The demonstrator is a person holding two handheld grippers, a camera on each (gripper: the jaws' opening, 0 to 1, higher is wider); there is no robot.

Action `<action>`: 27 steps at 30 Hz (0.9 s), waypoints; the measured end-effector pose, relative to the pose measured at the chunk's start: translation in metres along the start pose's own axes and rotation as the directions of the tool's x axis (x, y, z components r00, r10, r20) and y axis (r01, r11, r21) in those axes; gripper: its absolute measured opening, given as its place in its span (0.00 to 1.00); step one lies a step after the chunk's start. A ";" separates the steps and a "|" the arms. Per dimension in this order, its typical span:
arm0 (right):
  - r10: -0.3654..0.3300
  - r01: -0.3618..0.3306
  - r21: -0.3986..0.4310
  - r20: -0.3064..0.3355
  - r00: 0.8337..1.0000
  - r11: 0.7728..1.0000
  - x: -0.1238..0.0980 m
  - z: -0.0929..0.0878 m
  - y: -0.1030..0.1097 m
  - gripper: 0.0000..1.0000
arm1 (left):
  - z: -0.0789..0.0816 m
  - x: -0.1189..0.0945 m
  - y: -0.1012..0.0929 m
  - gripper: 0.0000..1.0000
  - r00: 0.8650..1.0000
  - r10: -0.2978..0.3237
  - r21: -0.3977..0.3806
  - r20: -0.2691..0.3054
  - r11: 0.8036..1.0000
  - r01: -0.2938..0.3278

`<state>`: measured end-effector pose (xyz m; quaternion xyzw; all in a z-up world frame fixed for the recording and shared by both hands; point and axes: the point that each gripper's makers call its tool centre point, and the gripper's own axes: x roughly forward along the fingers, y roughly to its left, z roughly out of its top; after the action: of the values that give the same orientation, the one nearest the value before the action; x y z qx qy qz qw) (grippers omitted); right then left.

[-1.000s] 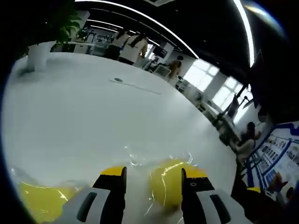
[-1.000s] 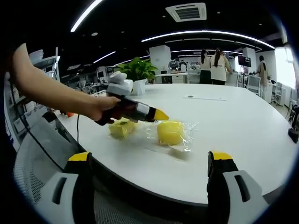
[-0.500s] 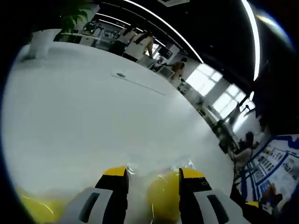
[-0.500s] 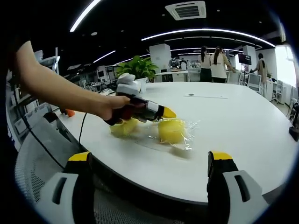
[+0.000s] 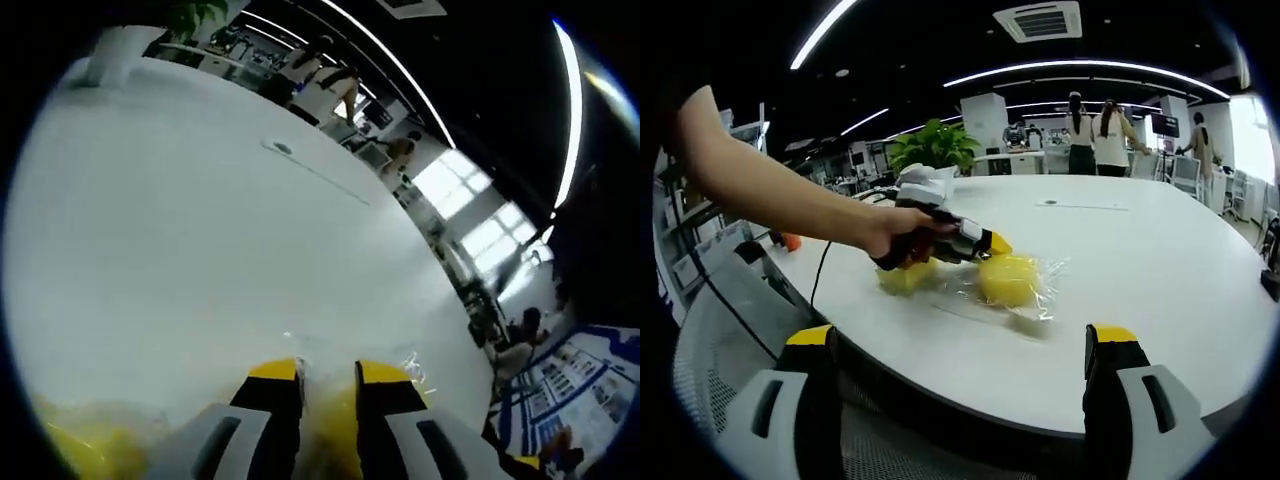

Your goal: Compare the silicone blocks by pressing each to a similar depth, holding the contact briefly, and releasing to observe deformation and rebound differences across the visible hardness samples.

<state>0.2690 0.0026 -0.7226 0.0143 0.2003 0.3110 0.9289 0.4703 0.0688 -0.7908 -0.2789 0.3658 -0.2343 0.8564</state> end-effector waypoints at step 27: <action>0.006 -0.006 0.024 -0.011 1.000 1.000 0.000 -0.003 -0.001 0.96 | 0.017 -0.010 -0.047 0.00 0.989 -0.150 0.063 -0.007 0.987 0.150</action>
<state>0.2688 0.0017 -0.7254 0.0243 0.2091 0.3113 0.9267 0.4678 0.0458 -0.7456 -0.2782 0.3372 -0.3100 0.8443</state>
